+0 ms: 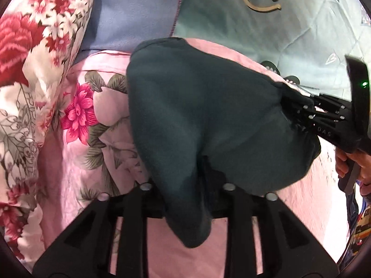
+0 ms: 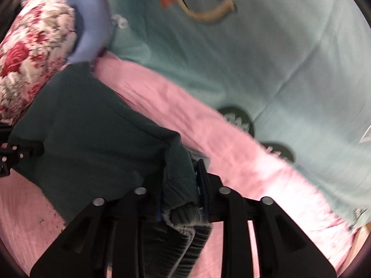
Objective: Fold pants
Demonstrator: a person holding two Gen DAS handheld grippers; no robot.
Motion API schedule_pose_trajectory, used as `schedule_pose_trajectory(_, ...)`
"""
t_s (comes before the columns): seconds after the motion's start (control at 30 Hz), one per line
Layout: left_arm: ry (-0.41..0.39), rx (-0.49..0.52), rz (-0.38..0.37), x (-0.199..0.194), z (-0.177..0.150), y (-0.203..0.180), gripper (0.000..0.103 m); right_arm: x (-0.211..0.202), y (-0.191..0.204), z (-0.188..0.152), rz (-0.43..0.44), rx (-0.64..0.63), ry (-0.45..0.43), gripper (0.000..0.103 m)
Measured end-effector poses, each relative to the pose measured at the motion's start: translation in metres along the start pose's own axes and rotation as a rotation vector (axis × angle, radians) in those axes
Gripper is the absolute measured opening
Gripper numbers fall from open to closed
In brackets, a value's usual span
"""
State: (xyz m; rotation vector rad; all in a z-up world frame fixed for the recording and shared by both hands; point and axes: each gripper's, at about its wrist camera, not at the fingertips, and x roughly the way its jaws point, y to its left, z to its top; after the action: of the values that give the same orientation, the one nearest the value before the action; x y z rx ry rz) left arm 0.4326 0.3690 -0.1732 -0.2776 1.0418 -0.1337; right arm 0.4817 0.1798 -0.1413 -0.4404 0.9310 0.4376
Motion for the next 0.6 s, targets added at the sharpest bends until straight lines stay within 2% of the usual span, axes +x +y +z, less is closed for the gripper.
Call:
schedule_pose_trajectory(0.03,0.0,-0.005,0.0,0.0,0.0,0.001,0.033,0.0,-0.004,-0.001,0.008,0.016,-0.008,0.048)
schedule_pose_trajectory(0.07,0.004,-0.008,0.003,-0.003,0.0,0.002,0.036,-0.002,-0.01,-0.002,0.003,0.04,-0.016,0.056)
schedule_pose_trajectory(0.13,-0.021,-0.023,0.075,-0.02,0.001,0.003,0.065,-0.019,-0.026,-0.006,0.045,0.125,-0.02,0.056)
schedule_pose_trajectory(0.17,-0.068,-0.03,0.123,-0.034,0.002,0.003,0.067,-0.03,-0.032,-0.006,0.061,0.157,-0.037,0.056)
schedule_pose_trajectory(0.2,-0.144,-0.028,0.141,-0.053,0.003,0.001,0.067,-0.049,-0.037,-0.008,0.082,0.193,-0.09,0.056)
schedule_pose_trajectory(0.23,-0.195,-0.026,0.137,-0.066,0.008,0.0,0.067,-0.072,-0.038,-0.011,0.126,0.213,-0.169,0.056)
schedule_pose_trajectory(0.3,-0.269,-0.021,0.084,-0.081,0.023,-0.014,0.068,-0.094,-0.03,-0.011,0.197,0.201,-0.248,0.056)
schedule_pose_trajectory(0.33,-0.283,-0.006,0.039,-0.08,0.03,-0.02,0.069,-0.096,-0.026,-0.009,0.227,0.197,-0.257,0.054)
schedule_pose_trajectory(0.37,-0.286,0.012,-0.012,-0.075,0.037,-0.027,0.069,-0.093,-0.021,-0.007,0.276,0.201,-0.249,0.047)
schedule_pose_trajectory(0.4,-0.274,0.03,-0.031,-0.061,0.043,-0.033,0.069,-0.082,-0.018,-0.006,0.325,0.222,-0.222,0.044)
schedule_pose_trajectory(0.47,-0.233,0.039,0.006,-0.034,0.046,-0.035,0.069,-0.056,-0.02,-0.01,0.344,0.269,-0.161,0.039)
schedule_pose_trajectory(0.5,-0.198,0.035,0.029,-0.015,0.046,-0.029,0.069,-0.038,-0.023,-0.014,0.307,0.297,-0.124,0.037)
schedule_pose_trajectory(0.53,-0.165,0.024,0.054,0.0,0.044,-0.023,0.065,-0.026,-0.03,-0.02,0.268,0.314,-0.106,0.031)
schedule_pose_trajectory(0.6,-0.118,-0.009,0.056,0.023,0.036,-0.007,0.066,-0.004,-0.052,-0.039,0.31,0.419,-0.097,0.011)
